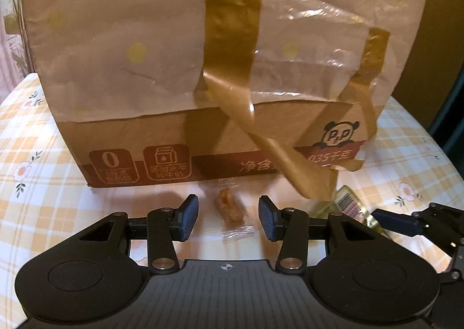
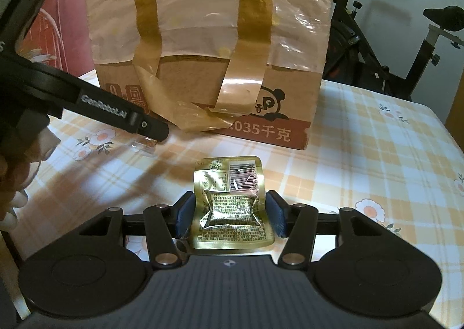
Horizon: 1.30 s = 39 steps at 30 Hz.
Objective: Organize snacks
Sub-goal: 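Grasp the gold foil packet with the right tool while the left tool grasps the small clear-wrapped snack, then lift both snacks and carry them over the paper bag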
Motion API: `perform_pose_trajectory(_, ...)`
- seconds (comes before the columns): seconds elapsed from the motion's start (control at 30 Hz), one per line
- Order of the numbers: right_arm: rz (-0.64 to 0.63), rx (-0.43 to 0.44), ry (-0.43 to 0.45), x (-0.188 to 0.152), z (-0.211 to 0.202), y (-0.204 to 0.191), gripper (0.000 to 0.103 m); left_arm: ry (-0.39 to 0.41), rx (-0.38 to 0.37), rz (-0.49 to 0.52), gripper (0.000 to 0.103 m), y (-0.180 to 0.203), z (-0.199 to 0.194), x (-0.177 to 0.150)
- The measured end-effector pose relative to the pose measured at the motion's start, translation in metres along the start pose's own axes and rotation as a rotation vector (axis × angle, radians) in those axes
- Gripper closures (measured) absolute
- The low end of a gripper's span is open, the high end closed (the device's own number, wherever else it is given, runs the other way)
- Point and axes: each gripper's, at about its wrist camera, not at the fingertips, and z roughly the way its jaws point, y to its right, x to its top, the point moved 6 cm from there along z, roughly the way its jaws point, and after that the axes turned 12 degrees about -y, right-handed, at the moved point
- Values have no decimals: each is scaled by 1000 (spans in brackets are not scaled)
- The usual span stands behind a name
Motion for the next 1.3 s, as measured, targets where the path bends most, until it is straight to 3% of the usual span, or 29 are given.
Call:
perform_pose_trajectory(0.17,-1,0,0,0,1,0,46,-15,1,-5,56,-3,7,-2)
perform_pose_trajectory(0.27,-1,0,0,0,1,0,46,0,3,16,77,-2,6,-4)
perform_pose_trajectory(0.33,-1,0,0,0,1,0,46,8,-1,24,79,-2,3,-6)
perform_pose_trajectory(0.77,5,5,2,1,0,0,47,74,-57,5,80,-7,-45,-45)
perform_pose_trajectory(1.3,111,17,41,-3,-34,19,49,145,-60,15,80,-5,-75,-42)
